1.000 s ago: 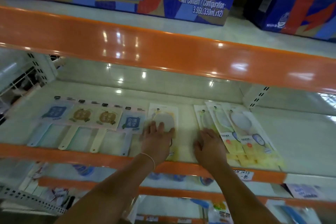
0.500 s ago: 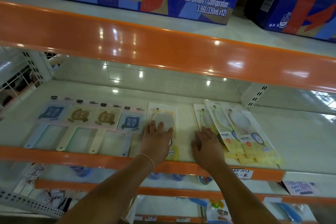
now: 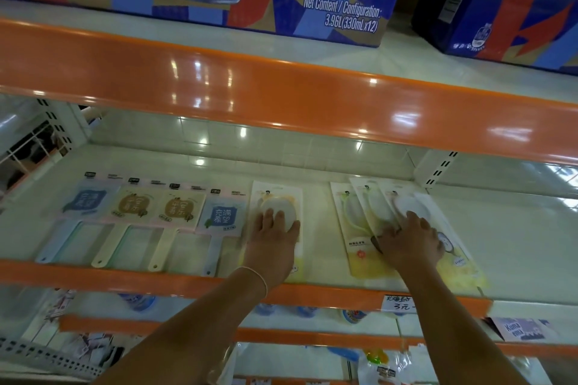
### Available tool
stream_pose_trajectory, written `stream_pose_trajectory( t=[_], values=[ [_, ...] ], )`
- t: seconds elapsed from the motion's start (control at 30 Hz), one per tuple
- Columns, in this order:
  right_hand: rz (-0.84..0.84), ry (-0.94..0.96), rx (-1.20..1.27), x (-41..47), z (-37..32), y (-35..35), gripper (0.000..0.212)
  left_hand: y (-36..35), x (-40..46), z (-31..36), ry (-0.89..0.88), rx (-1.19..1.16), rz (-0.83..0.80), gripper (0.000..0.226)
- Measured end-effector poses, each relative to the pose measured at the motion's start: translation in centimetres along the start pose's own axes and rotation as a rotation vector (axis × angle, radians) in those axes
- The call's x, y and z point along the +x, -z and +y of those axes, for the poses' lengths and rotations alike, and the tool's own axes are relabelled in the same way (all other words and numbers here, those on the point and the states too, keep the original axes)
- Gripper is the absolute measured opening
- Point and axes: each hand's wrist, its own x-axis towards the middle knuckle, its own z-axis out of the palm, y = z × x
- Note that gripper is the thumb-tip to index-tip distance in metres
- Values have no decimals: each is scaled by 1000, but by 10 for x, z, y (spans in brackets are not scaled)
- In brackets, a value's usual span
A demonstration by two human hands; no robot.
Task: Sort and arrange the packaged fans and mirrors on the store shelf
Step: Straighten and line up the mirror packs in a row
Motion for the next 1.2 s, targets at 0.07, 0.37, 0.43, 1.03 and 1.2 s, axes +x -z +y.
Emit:
stream_pose_trajectory(
  t=[0.07,0.37,0.43,1.03,1.2],
  values=[
    [-3,-12,6,2,4,0,46,0,3,7,-31,-53,22,67],
    [-74,63,-142,-2,11,18,23,18,17,58,-222,-358,87,56],
    [-98,100,-153,1,13,23,23,19,23,68,-269,-407,99,51],
    [-107,-164,358,22,43,46,75,13,24,92,-336,-441,111,34],
    [-184,-272,755,29,44,47,69,18,28,88,-331,-543,141,22]
  ],
)
